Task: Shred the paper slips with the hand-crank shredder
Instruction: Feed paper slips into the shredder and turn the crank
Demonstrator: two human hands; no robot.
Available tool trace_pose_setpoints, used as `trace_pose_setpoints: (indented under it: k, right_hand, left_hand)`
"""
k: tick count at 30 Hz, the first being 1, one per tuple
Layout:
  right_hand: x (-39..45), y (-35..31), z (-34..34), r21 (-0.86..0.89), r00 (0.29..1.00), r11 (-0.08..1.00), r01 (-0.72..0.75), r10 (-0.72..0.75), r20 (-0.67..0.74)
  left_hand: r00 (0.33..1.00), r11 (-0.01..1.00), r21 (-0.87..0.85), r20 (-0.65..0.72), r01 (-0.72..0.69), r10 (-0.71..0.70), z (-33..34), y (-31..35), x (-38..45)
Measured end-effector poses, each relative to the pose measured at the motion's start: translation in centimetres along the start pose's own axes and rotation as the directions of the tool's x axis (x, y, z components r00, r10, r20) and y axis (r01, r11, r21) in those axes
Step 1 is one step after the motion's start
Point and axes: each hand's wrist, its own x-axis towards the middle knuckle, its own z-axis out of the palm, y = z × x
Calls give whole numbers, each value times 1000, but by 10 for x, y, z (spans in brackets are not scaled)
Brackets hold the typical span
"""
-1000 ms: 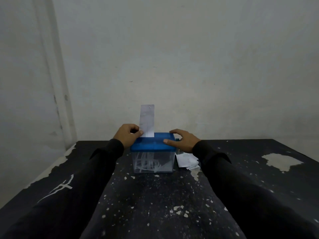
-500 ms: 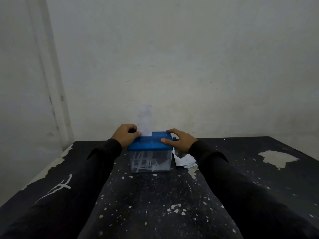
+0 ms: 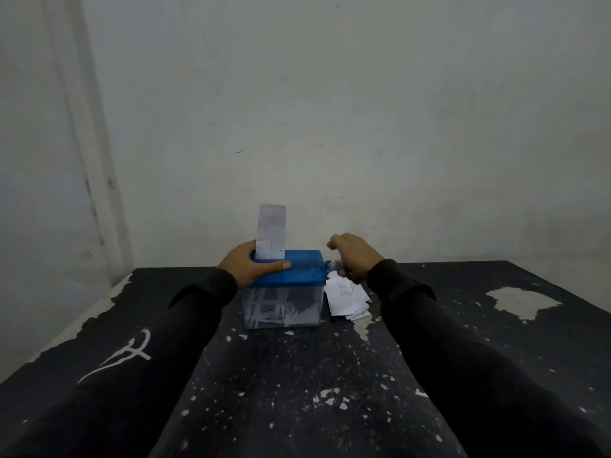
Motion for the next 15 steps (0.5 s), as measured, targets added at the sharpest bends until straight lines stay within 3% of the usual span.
trace_pose_setpoints:
  k: [3, 7, 11, 15]
  right_hand:
    - [5, -2, -7, 245, 997, 969, 34, -16, -76]
    - [23, 3, -6, 376, 985, 923, 83, -19, -170]
    - [41, 14, 7, 307, 958, 945, 113, -22, -285]
    - [54, 26, 20, 146, 935, 988, 52, 3, -354]
  left_hand:
    - [1000, 1000, -19, 4, -10, 10, -3, -3, 1]
    - [1000, 998, -60, 12, -27, 28, -2, 1, -2]
    - [1000, 997, -80, 11, -24, 24, -1, 1, -2]
    - [1000, 995, -96, 11, -23, 24, -1, -1, -1]
